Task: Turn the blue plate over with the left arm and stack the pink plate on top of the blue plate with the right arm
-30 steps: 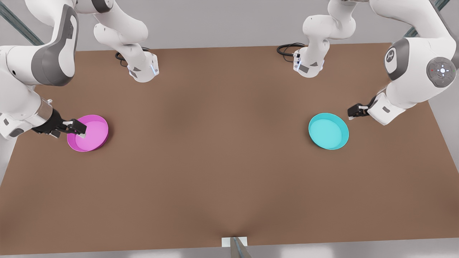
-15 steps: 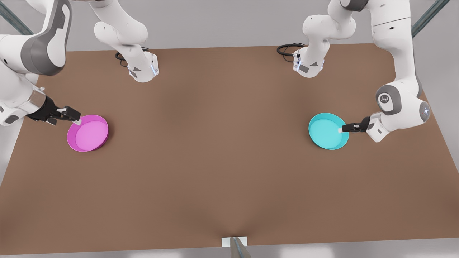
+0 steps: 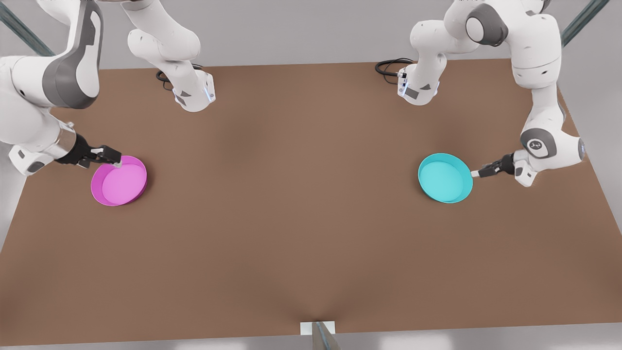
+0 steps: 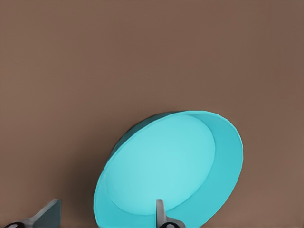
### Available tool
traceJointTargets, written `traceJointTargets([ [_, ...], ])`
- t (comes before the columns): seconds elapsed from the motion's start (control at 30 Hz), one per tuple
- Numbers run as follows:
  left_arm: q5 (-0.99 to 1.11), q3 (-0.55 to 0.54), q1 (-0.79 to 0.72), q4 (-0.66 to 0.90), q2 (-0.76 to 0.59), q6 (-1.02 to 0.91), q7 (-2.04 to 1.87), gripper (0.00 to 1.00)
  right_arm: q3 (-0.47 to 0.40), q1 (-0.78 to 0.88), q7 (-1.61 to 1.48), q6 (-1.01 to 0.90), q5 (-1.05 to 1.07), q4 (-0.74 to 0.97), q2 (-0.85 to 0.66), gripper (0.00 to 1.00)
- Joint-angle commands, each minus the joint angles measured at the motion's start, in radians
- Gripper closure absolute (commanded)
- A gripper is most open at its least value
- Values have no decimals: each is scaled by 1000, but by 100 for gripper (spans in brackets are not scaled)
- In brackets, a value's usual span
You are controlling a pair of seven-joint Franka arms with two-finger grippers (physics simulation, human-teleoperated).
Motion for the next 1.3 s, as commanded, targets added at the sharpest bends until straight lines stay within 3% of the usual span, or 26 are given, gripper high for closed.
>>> traceJointTargets([
  [0.0, -66, 0, 0, -4, 5, 0, 0, 14, 0, -24, -2, -1, 0, 0, 0, 0],
  [0.03, -83, 0, 0, -5, 16, 3, 2, 17, 0, -24, -3, -1, 1, -5, 1, 0],
  [0.17, -92, 0, 2, 7, 63, 23, 22, 42, 1, -25, -2, -1, 0, -13, 1, 0],
  [0.4, -69, -18, -1, 1, 85, 74, 120, 44, 1, -27, -2, -1, 0, -25, 1, 0],
  [0.53, -38, -45, -3, 1, 91, 103, 131, 56, 1, -28, -3, -1, 0, -28, 3, 0],
  [0.73, -37, -46, -6, -2, 99, 127, 135, 63, 1, -28, -3, -1, 0, -28, 5, 0],
  [0.83, -37, -46, -6, -2, 99, 133, 135, 77, 1, -28, -2, -3, 0, -28, 5, 0],
  [1.27, -51, -46, -6, 9, 74, 100, 129, 79, 1, -31, -3, -11, 0, -26, 18, 0],
])
